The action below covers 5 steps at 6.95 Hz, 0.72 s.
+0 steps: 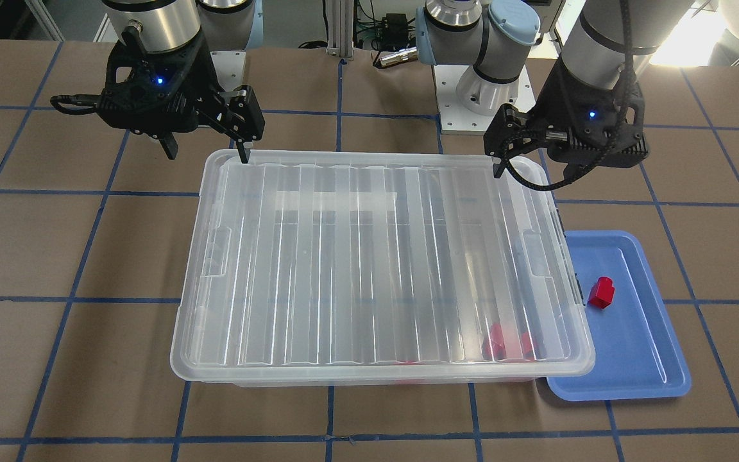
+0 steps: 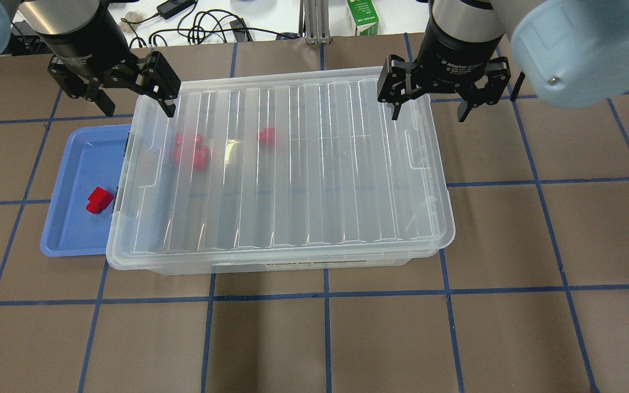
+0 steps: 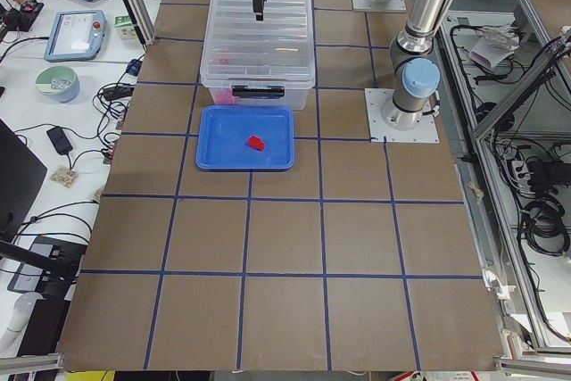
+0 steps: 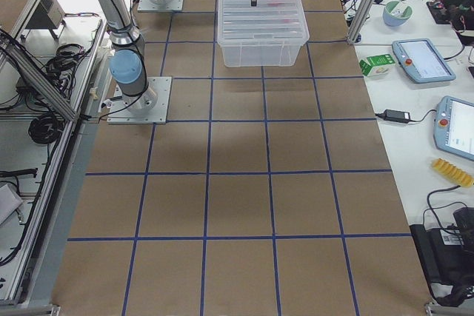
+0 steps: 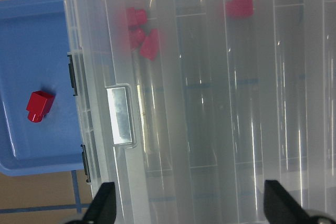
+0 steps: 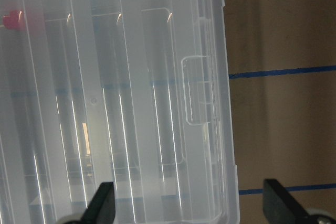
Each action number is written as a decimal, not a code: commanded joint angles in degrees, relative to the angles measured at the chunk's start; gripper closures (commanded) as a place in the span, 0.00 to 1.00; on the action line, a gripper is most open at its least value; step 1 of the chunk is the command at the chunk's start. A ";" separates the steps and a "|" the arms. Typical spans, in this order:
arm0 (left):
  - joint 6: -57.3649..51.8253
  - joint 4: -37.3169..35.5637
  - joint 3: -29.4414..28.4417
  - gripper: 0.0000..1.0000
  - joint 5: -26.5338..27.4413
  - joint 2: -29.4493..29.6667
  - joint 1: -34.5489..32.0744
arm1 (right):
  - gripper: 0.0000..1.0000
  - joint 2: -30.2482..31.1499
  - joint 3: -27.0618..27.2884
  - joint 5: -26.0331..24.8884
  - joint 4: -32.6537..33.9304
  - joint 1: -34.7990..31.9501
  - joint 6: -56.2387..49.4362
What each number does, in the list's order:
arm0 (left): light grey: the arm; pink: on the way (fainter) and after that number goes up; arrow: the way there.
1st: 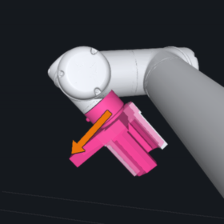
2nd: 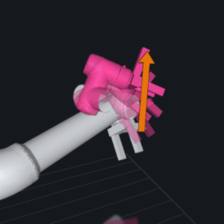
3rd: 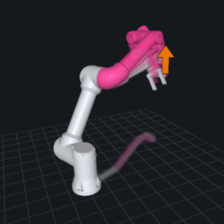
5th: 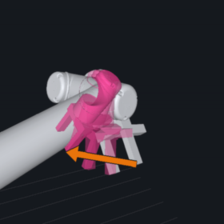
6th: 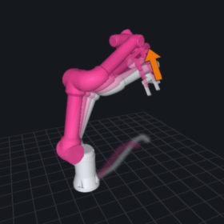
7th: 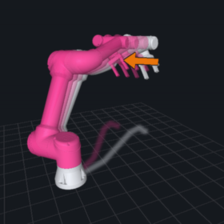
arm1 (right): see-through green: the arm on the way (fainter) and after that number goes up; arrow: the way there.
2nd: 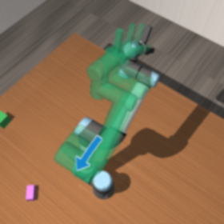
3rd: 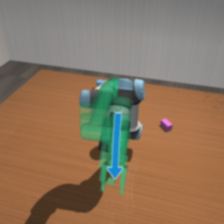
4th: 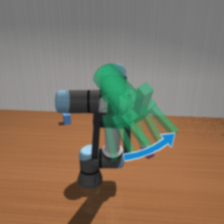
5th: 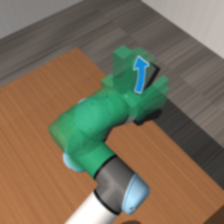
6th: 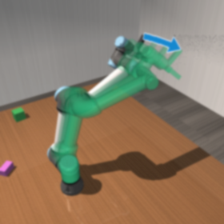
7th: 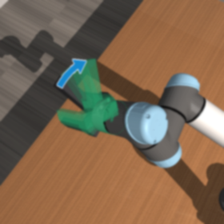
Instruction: Place red block in blue tray from box
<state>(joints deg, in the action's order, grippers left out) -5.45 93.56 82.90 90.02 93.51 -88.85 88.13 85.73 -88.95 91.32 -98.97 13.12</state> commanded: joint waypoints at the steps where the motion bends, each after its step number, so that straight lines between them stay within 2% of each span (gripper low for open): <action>1: -0.96 0.13 0.94 0.00 0.50 -0.52 0.17 | 0.00 0.03 -0.04 0.00 0.00 0.00 -0.02; 3: -2.64 -0.66 2.60 0.00 -0.73 0.52 4.55 | 0.00 0.12 -0.12 0.09 0.00 0.00 0.06; 5: -2.64 -0.66 2.62 0.00 -0.55 0.62 3.96 | 0.00 0.12 -0.21 0.09 0.00 0.00 -0.02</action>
<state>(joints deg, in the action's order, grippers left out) -8.06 92.93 85.63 89.55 93.98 -84.74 88.22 85.56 -88.91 91.28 -98.97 13.12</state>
